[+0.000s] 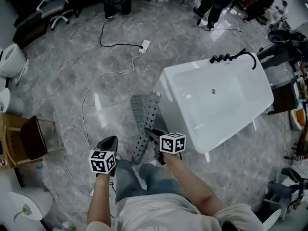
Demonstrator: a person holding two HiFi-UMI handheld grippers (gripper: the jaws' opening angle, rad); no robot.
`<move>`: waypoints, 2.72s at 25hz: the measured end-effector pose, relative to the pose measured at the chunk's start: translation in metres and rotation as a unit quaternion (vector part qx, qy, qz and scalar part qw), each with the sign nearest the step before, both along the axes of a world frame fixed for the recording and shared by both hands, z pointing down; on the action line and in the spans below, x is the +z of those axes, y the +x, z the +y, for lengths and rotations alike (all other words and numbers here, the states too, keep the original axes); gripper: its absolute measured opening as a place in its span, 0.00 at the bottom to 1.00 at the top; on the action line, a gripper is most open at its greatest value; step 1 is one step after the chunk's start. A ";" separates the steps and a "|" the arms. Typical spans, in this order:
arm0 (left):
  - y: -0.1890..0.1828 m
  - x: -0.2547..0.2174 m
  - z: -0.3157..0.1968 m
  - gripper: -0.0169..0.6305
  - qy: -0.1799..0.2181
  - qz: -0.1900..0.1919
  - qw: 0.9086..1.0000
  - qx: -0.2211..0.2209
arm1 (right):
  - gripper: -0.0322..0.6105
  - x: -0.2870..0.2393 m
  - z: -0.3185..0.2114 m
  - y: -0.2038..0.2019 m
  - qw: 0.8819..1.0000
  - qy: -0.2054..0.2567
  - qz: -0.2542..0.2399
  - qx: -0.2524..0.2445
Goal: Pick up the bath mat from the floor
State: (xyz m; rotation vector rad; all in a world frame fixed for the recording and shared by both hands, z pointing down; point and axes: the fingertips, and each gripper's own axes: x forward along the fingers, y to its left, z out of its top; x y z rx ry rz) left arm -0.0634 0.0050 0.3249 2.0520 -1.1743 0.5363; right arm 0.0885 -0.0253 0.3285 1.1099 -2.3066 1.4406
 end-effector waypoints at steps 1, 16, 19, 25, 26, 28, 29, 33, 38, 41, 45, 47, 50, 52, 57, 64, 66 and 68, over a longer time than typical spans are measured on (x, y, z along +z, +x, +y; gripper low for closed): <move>0.005 -0.012 0.001 0.05 0.006 0.001 1.000 0.004 | 0.15 -0.015 0.001 0.002 1.000 0.007 -0.005 0.000; 0.078 -0.225 -0.025 0.05 0.179 0.079 0.976 0.098 | 0.15 -0.230 0.003 0.041 0.986 0.153 -0.047 0.039; 0.082 -0.255 -0.026 0.05 0.223 0.099 0.961 0.131 | 0.15 -0.258 0.011 0.047 0.978 0.192 -0.050 0.056; 0.076 -0.323 -0.032 0.05 0.300 0.136 0.933 0.144 | 0.15 -0.330 0.021 0.064 0.955 0.281 -0.054 0.083; 0.078 -0.338 -0.035 0.05 0.312 0.144 0.928 0.147 | 0.15 -0.345 0.020 0.070 0.950 0.295 -0.053 0.089; 0.078 -0.363 -0.036 0.05 0.335 0.154 0.917 0.154 | 0.15 -0.370 0.021 0.079 0.940 0.323 -0.048 0.101; 0.077 -0.375 -0.036 0.05 0.344 0.158 0.912 0.155 | 0.15 -0.380 0.023 0.082 0.934 0.337 -0.045 0.107; 0.070 -0.413 -0.029 0.05 0.379 0.178 0.894 0.159 | 0.15 -0.415 0.035 0.094 0.912 0.390 -0.028 0.126; 0.071 -0.435 -0.018 0.05 0.406 0.195 0.875 0.176 | 0.15 -0.436 0.049 0.107 0.891 0.431 -0.010 0.142; 0.072 -0.443 -0.016 0.05 0.417 0.200 0.868 0.182 | 0.15 -0.444 0.056 0.113 0.881 0.448 -0.002 0.153; 0.074 -0.450 -0.014 0.05 0.428 0.207 0.860 0.187 | 0.15 -0.447 0.062 0.122 0.871 0.461 0.009 0.169; 0.076 -0.451 -0.011 0.05 0.430 0.208 0.858 0.190 | 0.16 -0.446 0.067 0.125 0.868 0.464 0.011 0.176; 0.079 -0.450 -0.007 0.05 0.430 0.210 0.857 0.193 | 0.16 -0.443 0.073 0.126 0.867 0.464 0.013 0.182; 0.079 -0.448 -0.005 0.05 0.427 0.210 0.857 0.195 | 0.16 -0.442 0.076 0.125 0.867 0.463 0.014 0.185; 0.079 -0.441 -0.002 0.05 0.417 0.213 0.862 0.194 | 0.16 -0.436 0.084 0.125 0.868 0.458 0.021 0.191; 0.076 -0.438 0.005 0.05 0.411 0.217 0.864 0.191 | 0.16 -0.431 0.094 0.121 0.870 0.452 0.019 0.196; 0.075 -0.436 0.008 0.05 0.409 0.217 0.866 0.190 | 0.16 -0.429 0.096 0.120 0.871 0.450 0.019 0.198; 0.076 -0.434 0.010 0.05 0.406 0.214 0.868 0.191 | 0.16 -0.426 0.098 0.120 0.872 0.447 0.018 0.200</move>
